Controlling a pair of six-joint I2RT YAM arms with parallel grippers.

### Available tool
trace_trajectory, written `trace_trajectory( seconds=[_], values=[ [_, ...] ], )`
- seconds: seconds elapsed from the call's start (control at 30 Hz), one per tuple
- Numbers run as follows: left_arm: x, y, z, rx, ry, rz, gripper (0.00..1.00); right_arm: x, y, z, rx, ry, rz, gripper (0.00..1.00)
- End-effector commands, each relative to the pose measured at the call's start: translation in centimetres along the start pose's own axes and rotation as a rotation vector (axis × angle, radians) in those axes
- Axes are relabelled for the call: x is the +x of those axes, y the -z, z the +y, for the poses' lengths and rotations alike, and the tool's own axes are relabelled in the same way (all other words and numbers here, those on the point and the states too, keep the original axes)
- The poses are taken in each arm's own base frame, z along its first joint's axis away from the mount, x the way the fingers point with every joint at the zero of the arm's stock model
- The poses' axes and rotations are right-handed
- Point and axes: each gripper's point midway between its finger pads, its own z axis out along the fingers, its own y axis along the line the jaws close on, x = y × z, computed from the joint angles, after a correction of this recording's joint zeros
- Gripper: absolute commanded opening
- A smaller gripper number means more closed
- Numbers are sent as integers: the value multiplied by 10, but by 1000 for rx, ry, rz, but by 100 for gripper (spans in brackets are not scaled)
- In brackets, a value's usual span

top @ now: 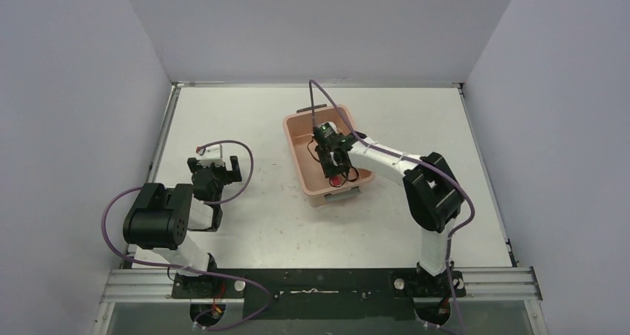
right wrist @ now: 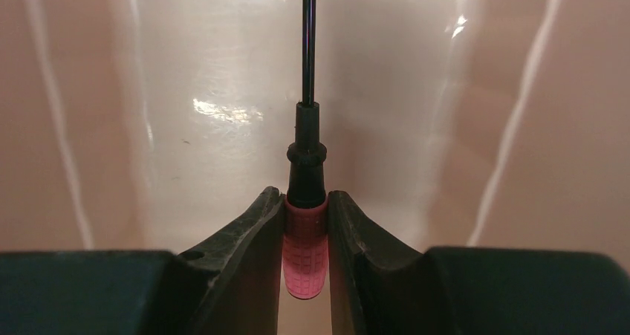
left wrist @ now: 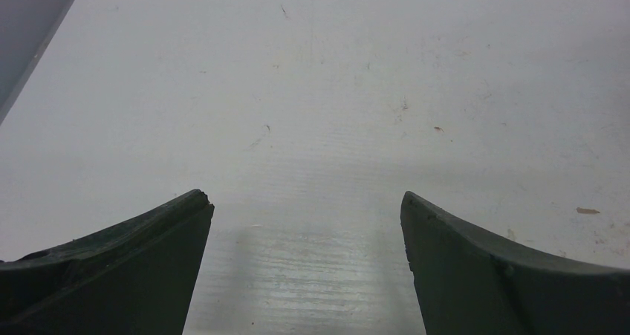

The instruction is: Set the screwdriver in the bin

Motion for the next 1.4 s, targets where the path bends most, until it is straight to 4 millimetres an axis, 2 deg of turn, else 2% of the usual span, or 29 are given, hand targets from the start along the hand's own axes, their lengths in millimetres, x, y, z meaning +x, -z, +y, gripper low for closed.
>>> trace_trajectory(
  seconds=[0.0,0.1,0.17,0.27,0.3,0.33,0.4,0.5,0.6,0.83,0.9,0.93,1.0,1.07,1.23,1.37],
  values=[
    [-18,-4,-2,6,11,-57,97,-18,-14,13,-50,-54,-70,0],
    [-18,-4,-2,7,11,-58,97,-3,-35,13,-39,-55,-16,3],
    [-18,-4,-2,7,10,-57,97,3,-42,13,-38,-58,3,9],
    [-18,-4,-2,7,10,-57,97,4,-42,13,-35,-68,3,35],
    [-19,-4,-2,8,12,-60,97,3,-40,12,-31,-70,-4,50],
    [-18,-4,-2,7,10,-57,97,1,-37,11,-25,-72,-13,60],
    [-18,-4,-2,7,11,-58,97,-4,-29,9,-19,-76,-33,72],
    [-18,-4,-2,7,11,-58,97,-18,-9,6,-14,-79,-72,89],
    [-18,-5,-2,7,11,-58,97,-38,20,2,-3,-78,-137,100],
    [-18,-4,-2,7,11,-57,97,-92,116,-17,3,-74,-388,100],
    [-18,-4,-2,7,11,-57,97,-104,150,-38,57,-98,-492,100],
    [-18,-4,-2,7,10,-58,97,-106,155,-52,98,-113,-520,100],
    [-18,-4,-2,7,10,-57,97,-108,180,-85,146,-178,-608,100],
    [-18,-4,-2,7,11,-57,97,-104,189,-117,163,-244,-662,100],
    [-18,-4,-2,7,10,-58,97,-63,179,-188,306,-334,-703,100],
    [-18,-4,-2,7,11,-57,97,-22,159,-239,415,-451,-706,100]
  ],
)
